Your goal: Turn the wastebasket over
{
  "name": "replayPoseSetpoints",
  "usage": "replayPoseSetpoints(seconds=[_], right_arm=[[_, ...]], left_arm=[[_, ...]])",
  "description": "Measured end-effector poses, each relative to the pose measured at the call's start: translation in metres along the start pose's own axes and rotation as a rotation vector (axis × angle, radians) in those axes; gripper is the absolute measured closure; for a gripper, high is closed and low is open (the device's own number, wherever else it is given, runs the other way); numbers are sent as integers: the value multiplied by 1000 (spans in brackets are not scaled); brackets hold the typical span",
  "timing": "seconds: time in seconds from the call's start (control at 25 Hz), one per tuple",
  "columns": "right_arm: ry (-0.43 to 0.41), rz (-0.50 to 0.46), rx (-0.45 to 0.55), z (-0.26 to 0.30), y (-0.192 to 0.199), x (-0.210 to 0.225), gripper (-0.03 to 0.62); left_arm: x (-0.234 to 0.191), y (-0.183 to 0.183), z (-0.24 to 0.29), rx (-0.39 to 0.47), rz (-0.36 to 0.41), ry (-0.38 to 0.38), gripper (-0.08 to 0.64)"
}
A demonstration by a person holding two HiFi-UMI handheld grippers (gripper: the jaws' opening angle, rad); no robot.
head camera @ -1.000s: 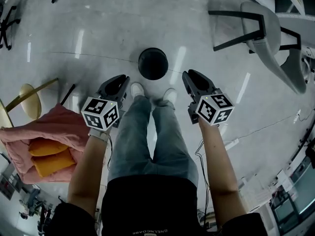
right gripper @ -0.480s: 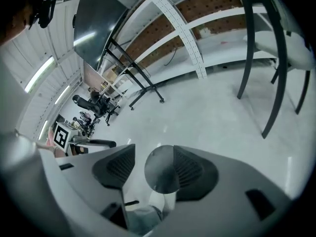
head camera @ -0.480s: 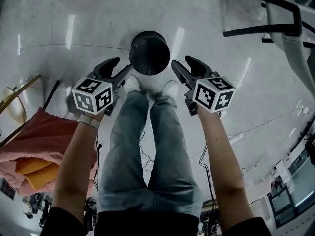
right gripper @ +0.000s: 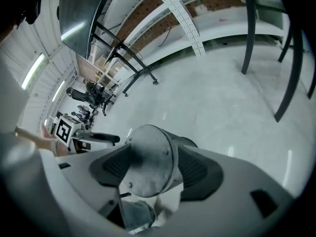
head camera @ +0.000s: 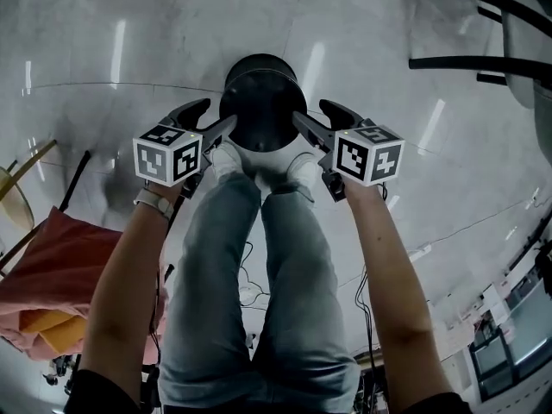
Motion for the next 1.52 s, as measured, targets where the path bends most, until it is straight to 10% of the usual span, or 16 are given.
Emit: replayPoseSetpoints(seconds=[0.8,0.92,1.52], right_arm=[[-15,-87,-152,62,13,29,307],[25,-137,-110,53,0,24,430],[-1,-152,47,31,-16,28,433]], left_arm=[[-28,12,49,-59,-27,79,283],[-24,7,41,-15,-24,17,357],[-5,-27,20,263,-8,-7,414]])
Point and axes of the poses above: the fingertips, and each gripper's own axes: z forward along the fingers, x to its right, y out of its underside, the point moved 10 cm from there along -z, backward along the fingers
